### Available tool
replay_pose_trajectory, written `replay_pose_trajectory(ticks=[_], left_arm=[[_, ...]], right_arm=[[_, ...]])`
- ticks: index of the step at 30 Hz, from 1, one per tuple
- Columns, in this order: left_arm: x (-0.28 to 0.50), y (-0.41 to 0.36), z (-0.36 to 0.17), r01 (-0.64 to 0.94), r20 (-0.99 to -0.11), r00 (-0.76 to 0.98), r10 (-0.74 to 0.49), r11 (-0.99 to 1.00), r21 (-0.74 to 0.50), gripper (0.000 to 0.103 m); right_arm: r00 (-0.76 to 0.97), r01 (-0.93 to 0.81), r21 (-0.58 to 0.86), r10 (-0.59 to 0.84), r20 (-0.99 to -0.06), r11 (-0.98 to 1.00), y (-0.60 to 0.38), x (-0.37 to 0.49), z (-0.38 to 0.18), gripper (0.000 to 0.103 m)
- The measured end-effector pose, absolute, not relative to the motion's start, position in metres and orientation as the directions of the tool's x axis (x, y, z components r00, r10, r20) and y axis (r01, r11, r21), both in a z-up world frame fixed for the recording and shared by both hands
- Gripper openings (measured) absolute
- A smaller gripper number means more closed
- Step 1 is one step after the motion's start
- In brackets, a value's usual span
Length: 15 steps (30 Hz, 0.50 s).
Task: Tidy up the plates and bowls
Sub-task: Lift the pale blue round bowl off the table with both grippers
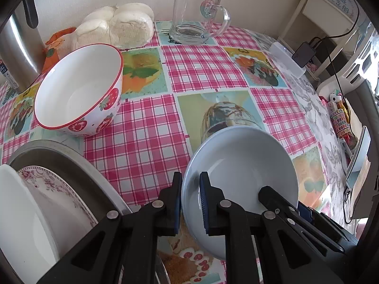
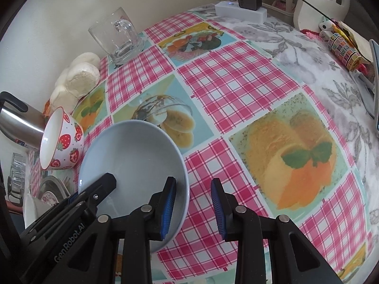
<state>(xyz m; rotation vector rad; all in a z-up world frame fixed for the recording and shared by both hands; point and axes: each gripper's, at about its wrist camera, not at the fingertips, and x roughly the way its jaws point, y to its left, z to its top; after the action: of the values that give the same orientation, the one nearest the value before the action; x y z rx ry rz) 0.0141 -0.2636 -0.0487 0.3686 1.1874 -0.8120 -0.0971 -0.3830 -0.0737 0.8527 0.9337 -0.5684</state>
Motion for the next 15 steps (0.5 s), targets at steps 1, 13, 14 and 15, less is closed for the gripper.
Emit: replay_pose_trajectory(ticks=[1,13,14,15], left_arm=[[0.0141,-0.2639,-0.0489,0.727,-0.92,0.143,-0.364,0.67,-0.152,0.015],[0.0113,-0.2675,-0.0508,0.737,-0.92,0.147,-0.364,0.66,-0.143,0.015],[0.0112,-0.2676,-0.0508,0.738,-0.919,0.148,-0.364,0.66,-0.142,0.015],[0.011,-0.2677,-0.0508,0.739,-0.919,0.148,-0.365,0.659,-0.142,0.015]], right_arm=[[0.493,0.741,0.381,-0.064,-0.867,0.553,-0.3831,-0.0971,-0.0737,0.034],[0.493,0.747,0.381,-0.069,-0.867,0.545,-0.3858,-0.1012,-0.0726,0.033],[0.495,0.747,0.383,-0.069,-0.866,0.543,-0.3864,-0.1015,-0.0726,0.033],[0.496,0.748,0.387,-0.068,-0.865,0.539,-0.387,-0.102,-0.0726,0.033]])
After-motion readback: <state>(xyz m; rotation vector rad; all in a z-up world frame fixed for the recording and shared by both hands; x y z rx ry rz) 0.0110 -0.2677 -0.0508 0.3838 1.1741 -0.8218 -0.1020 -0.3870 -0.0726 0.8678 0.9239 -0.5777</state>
